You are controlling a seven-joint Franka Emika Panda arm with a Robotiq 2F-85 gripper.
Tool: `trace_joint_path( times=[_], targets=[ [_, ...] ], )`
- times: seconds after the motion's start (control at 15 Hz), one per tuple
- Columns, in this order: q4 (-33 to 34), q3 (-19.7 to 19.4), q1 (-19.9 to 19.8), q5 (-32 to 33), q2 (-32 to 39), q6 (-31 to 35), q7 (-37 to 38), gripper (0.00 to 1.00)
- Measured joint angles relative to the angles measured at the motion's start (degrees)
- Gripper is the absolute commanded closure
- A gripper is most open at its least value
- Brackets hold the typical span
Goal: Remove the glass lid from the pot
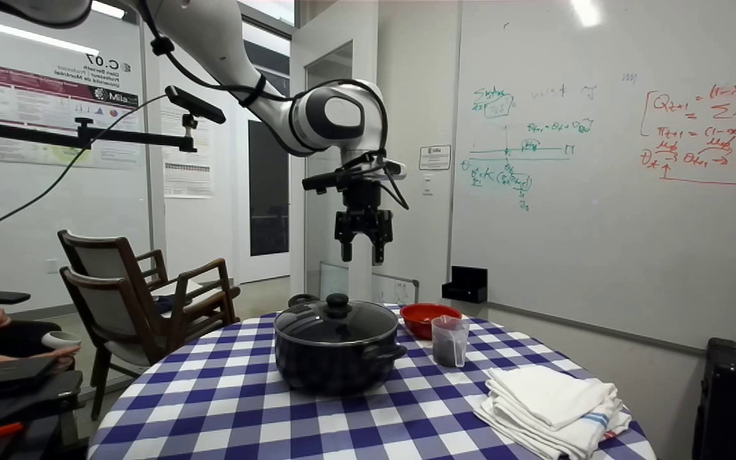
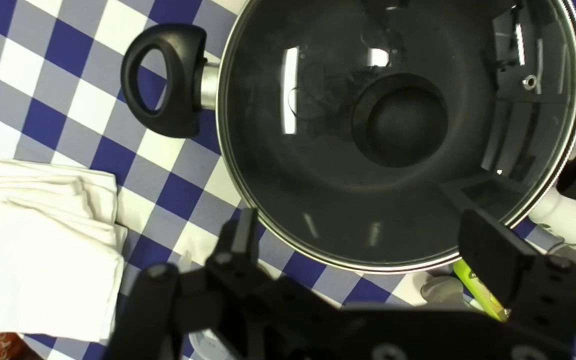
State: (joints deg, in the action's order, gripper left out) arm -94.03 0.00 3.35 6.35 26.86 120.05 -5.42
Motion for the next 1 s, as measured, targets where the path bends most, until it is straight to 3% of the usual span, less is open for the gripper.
trace_joint_path(
  times=[1.0],
  targets=[
    [0.2, 0.9, -0.3, -6.8, 4.0, -3.3, 2.7, 0.0]
  ],
)
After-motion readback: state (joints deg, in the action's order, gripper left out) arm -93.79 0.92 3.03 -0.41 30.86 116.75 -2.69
